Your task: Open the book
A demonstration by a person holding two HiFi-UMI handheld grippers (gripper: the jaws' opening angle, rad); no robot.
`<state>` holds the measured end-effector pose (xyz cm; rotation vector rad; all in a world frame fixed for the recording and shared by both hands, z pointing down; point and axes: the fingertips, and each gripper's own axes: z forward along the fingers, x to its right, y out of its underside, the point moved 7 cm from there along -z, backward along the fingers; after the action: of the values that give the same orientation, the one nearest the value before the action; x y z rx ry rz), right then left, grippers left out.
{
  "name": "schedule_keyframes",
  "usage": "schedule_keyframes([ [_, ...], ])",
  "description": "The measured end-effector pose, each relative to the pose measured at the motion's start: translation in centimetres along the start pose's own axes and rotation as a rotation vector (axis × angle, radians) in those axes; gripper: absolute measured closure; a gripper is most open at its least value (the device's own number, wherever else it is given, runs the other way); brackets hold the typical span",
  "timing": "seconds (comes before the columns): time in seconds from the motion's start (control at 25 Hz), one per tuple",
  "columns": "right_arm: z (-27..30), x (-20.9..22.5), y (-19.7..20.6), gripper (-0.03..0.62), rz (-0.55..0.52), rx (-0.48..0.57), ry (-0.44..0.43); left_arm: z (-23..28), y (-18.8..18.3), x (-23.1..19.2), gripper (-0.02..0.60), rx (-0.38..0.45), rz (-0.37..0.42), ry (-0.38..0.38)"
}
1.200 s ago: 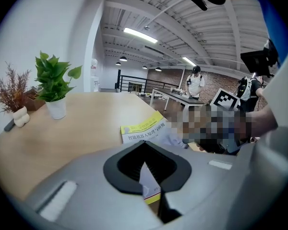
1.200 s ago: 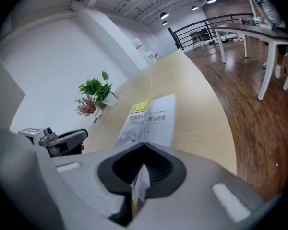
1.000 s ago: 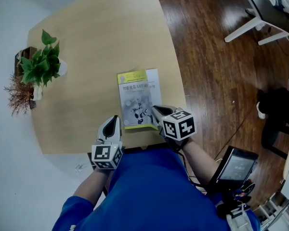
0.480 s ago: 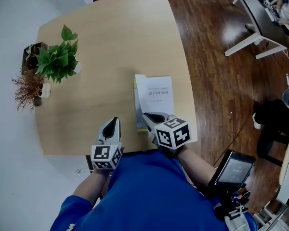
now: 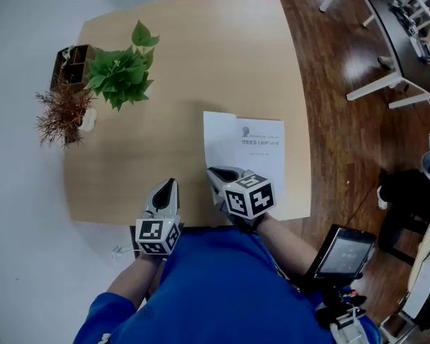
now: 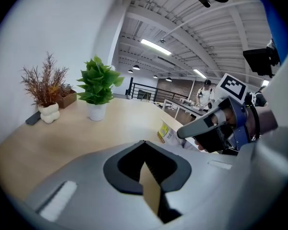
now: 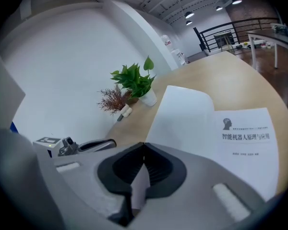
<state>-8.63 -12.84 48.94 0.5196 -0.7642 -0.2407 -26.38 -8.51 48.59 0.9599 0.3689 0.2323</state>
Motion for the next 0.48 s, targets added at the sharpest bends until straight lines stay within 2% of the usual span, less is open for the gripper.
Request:
schedule_keyframes([
  [0.48,7.2,-1.0,1.1,0.591,0.024,-0.035,0.005,-2.5,1.1,-4.3,0.575,-0.017,-0.01,-0.021],
])
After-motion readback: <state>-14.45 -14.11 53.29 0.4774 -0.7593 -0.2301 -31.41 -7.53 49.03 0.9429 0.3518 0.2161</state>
